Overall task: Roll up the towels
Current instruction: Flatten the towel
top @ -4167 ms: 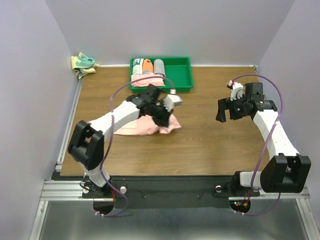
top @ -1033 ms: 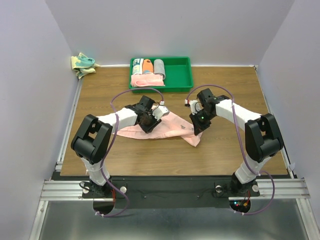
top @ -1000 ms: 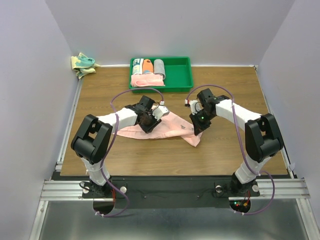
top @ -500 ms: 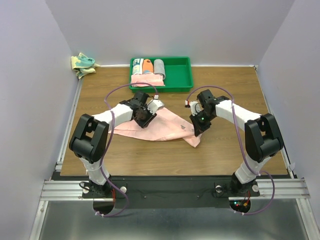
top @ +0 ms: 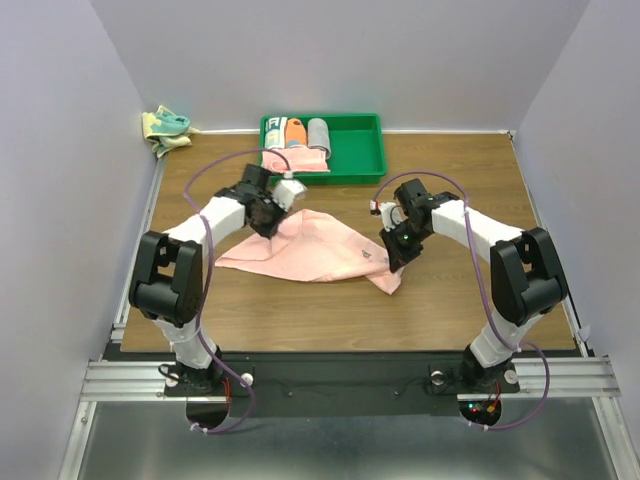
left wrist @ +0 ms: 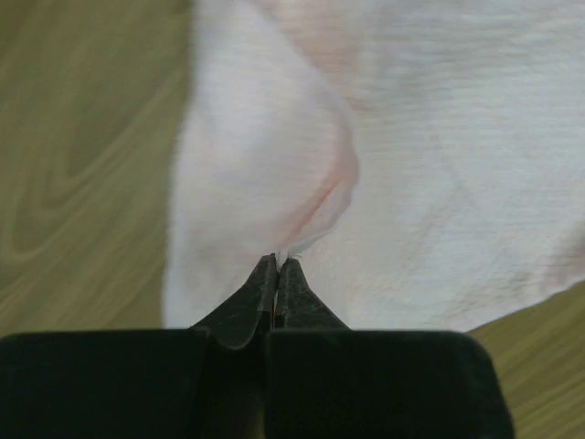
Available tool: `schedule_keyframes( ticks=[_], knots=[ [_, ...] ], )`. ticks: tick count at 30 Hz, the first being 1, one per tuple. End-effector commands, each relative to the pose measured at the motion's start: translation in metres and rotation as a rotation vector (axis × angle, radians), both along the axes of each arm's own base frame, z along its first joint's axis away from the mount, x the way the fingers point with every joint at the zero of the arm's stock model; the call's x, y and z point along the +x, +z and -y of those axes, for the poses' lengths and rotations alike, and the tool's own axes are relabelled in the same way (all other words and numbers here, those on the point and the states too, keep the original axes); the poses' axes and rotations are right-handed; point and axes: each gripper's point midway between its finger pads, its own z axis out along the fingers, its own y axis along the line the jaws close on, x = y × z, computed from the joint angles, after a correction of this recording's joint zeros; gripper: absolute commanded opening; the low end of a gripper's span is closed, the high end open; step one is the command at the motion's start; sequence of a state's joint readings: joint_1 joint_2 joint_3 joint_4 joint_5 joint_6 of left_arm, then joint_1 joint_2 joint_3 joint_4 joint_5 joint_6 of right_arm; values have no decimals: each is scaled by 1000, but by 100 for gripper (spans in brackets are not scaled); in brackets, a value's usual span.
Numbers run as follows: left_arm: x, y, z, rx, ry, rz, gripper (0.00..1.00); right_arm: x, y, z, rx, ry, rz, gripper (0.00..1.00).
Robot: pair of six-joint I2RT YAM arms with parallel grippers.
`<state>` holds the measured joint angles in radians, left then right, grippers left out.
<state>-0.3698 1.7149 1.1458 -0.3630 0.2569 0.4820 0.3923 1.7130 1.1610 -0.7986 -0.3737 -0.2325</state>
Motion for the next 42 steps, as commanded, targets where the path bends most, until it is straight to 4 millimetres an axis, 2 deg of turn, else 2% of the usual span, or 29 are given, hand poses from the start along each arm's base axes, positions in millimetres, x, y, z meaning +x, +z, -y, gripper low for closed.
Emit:
schedule_keyframes(
  ticks=[1, 3, 4, 5, 6, 7, 8, 9, 10, 12, 14, 15, 16, 17, 18, 19, 20, 21, 22, 25, 26, 27, 28, 31, 33, 37, 42],
  knots=[
    [60, 78, -55, -11, 128, 223, 0, 5, 15, 4, -3, 4, 79, 1],
    [79, 78, -78, 15, 181, 235, 0, 5, 17, 6, -9, 7, 94, 1],
    [96, 90, -95, 17, 222, 272, 0, 6, 17, 9, -20, 4, 99, 1],
    [105, 81, -104, 29, 246, 259, 0, 5, 18, 10, -25, 7, 105, 1],
    [113, 81, -112, 31, 265, 264, 0, 7, 18, 12, -32, 1, 112, 1],
    [126, 91, -124, 26, 302, 291, 0, 7, 18, 12, -34, 0, 113, 0],
    [132, 89, -129, 20, 315, 286, 12, 8, 20, 12, -35, 1, 120, 1],
    [137, 84, -134, 18, 329, 274, 28, 9, 21, 12, -36, 0, 125, 0],
    [145, 92, -142, -1, 355, 289, 50, 10, 23, 13, -40, -2, 135, 1],
    [146, 100, -158, -21, 373, 294, 66, 14, 27, 14, -50, -7, 156, 1],
    [135, 106, -160, -44, 333, 275, 71, 17, 30, 16, -56, -5, 174, 1],
    [127, 119, -163, -52, 269, 303, 71, 18, 31, 17, -60, -3, 182, 0],
    [119, 122, -164, -47, 243, 303, 71, 20, 32, 18, -70, -2, 192, 1],
    [105, 113, -171, -21, 211, 284, 71, 21, 32, 20, -79, 6, 199, 1],
    [95, 122, -172, -19, 180, 303, 71, 23, 32, 21, -84, 8, 206, 1],
    [80, 113, -171, -13, 129, 275, 71, 24, 33, 23, -98, 10, 216, 1],
    [56, 103, -162, -39, 66, 201, 70, 26, 32, 26, -107, 19, 223, 1],
    [40, 102, -159, -28, 11, 182, 69, 26, 32, 27, -116, 23, 228, 1],
    [11, 81, -156, -5, -99, 109, 66, 27, 32, 30, -131, 23, 235, 0],
    [-24, 65, -154, 44, -245, 98, 61, 23, 32, 29, -116, 44, 233, 1],
    [-42, 45, -155, 58, -272, 56, 59, 19, 31, 28, -102, 59, 226, 1],
    [-49, 44, -156, 77, -293, 68, 58, 15, 33, 26, -88, 65, 223, 1],
    [-60, 30, -156, 91, -336, 54, 57, 11, 34, 22, -63, 77, 211, 1],
    [-77, 15, -153, 104, -422, 55, 57, 1, 34, 21, -47, 114, 190, 1],
    [-81, 12, -150, 101, -460, 70, 57, -4, 32, 23, -58, 136, 189, 1],
    [-84, -3, -141, 109, -509, 80, 57, -13, 31, 25, -81, 184, 187, 2],
    [-75, -13, -136, 123, -529, 106, 57, -29, 31, 15, -67, 255, 181, 7]
  ],
)
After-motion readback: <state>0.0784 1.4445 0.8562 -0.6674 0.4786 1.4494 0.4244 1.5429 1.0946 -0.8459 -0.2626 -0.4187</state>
